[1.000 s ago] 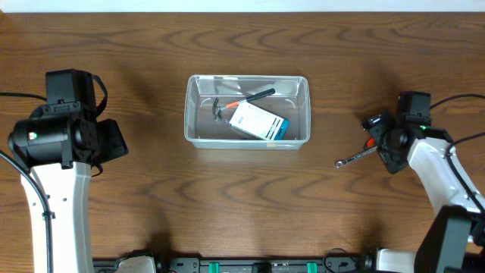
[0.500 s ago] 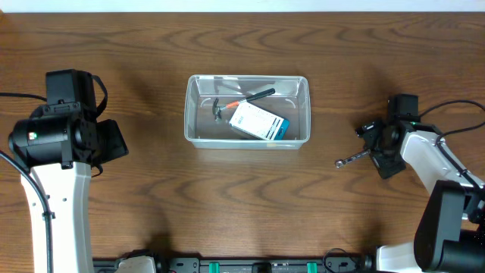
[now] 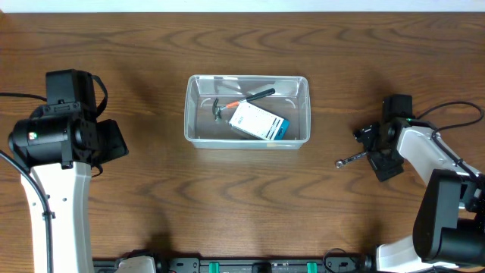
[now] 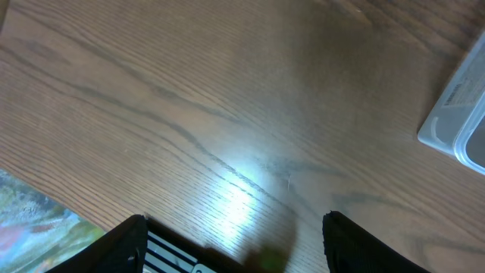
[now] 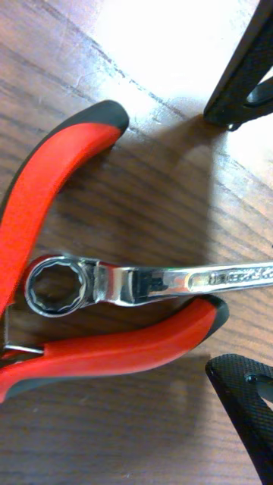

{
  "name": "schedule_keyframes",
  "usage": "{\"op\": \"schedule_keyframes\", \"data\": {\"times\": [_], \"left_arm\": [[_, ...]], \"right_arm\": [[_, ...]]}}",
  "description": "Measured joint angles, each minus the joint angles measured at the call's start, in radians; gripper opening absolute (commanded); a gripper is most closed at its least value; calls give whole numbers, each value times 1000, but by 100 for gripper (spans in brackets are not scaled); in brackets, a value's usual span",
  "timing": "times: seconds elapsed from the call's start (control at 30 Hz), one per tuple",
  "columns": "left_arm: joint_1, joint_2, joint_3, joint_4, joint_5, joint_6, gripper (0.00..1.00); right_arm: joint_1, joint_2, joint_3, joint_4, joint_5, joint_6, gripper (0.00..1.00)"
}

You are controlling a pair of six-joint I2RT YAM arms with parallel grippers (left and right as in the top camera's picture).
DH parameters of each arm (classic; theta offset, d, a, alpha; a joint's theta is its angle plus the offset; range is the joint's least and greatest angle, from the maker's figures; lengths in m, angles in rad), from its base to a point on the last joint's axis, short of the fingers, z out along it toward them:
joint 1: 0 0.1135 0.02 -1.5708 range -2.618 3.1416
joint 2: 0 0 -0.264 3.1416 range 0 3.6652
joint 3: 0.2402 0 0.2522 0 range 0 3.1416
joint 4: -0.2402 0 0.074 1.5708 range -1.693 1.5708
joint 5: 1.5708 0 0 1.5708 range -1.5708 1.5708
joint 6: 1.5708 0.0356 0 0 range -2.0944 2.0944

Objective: Pack container
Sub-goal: 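Close the right gripper on the wrench's shaft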

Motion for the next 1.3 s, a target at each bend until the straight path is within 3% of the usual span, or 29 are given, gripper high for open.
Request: {"op": "schedule_keyframes", "data": {"times": [0.33,0.87,0.97,1.1,1.23,1.3], "left_arm": [[0,0,0,0,0,0,67],[0,0,0,0,3,0,67],[0,0,0,0,5,0,67],[0,0,0,0,8,0,67],[0,0,0,0,13,0,67],[0,0,0,0,13,0,67]], "right_arm": [[0,10,11,39,8,-33,94],[34,23,19,-96,37,-55,99],[34,23,18,-92,32,-49,89],[35,23,18,-90,19,-50,67],[37,23,18,-92,17,-44,64],[38,23,18,-92,16,-45,55]]}}
